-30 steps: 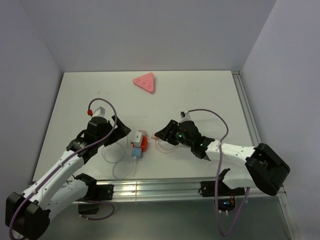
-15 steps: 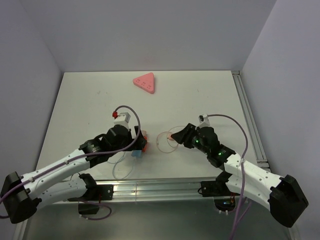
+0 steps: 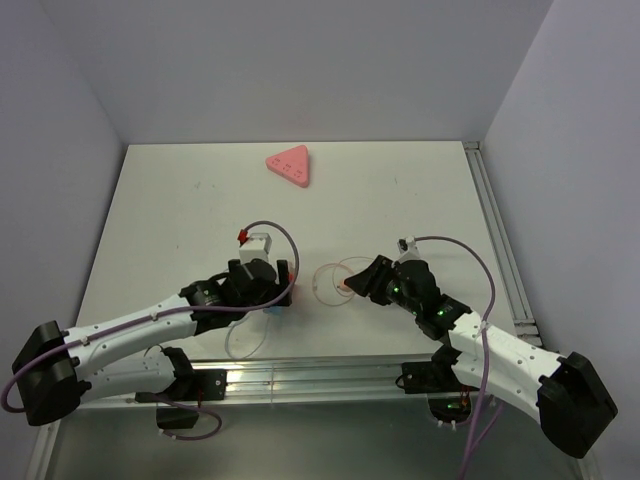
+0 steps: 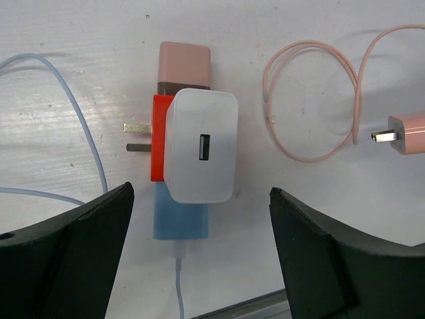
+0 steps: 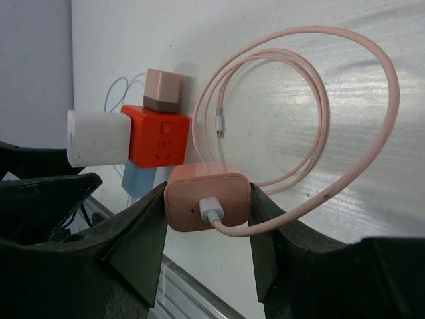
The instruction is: Insert the plug
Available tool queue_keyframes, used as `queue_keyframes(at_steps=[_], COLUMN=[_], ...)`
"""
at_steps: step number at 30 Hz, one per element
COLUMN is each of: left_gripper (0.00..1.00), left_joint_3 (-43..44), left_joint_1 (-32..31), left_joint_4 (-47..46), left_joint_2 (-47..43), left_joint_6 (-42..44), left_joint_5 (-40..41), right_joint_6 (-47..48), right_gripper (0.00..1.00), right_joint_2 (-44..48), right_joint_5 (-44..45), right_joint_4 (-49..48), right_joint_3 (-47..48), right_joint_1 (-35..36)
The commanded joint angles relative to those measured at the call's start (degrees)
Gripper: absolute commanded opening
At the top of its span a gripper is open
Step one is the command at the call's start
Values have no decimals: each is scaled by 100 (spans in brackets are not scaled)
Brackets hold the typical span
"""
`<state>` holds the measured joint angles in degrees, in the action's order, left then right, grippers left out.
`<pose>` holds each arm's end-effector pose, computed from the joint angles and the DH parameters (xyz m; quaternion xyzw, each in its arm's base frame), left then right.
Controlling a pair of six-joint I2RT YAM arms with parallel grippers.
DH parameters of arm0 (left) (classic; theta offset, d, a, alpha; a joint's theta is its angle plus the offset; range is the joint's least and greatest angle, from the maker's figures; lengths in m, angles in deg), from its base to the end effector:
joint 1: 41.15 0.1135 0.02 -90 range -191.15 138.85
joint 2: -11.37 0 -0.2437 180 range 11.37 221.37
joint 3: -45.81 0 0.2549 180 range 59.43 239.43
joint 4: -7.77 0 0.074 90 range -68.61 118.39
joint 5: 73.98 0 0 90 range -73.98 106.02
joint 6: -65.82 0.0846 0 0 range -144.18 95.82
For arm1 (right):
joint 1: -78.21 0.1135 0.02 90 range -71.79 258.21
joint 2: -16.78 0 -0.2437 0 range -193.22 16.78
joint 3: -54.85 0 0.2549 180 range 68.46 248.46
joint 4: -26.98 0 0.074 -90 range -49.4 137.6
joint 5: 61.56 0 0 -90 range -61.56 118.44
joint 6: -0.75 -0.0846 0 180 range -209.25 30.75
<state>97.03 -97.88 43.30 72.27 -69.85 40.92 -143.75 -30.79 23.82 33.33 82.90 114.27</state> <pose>0.1718 -0.1970 0.1766 0.0052 0.9066 -0.1650 0.3885 0.1886 0.1458 0.1391 0.1146 0.8392 0.4009 0.3490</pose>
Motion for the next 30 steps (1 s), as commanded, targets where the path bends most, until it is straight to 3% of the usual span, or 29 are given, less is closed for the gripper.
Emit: queue_keyframes(at_steps=[1,10,30], left_gripper=[88,93,83], left_joint_3=[-52,282,160], left_joint_1=[-31,-31,57], left_joint_4=[-459,-363,-644], left_joint_2=[17,888,1117], left_joint_6=[286,287,304], left_joint_5=[-12,31,67], right_joint_6=[-34,-61,-70], right_gripper=[0,0,0], right_joint_2=[90,230,222], right_joint_5=[-39,-21,-21], right_joint_4=[-240,-196,-187], right_joint_3=[-72,-116,-125], right_joint_1=[-28,-19,-28])
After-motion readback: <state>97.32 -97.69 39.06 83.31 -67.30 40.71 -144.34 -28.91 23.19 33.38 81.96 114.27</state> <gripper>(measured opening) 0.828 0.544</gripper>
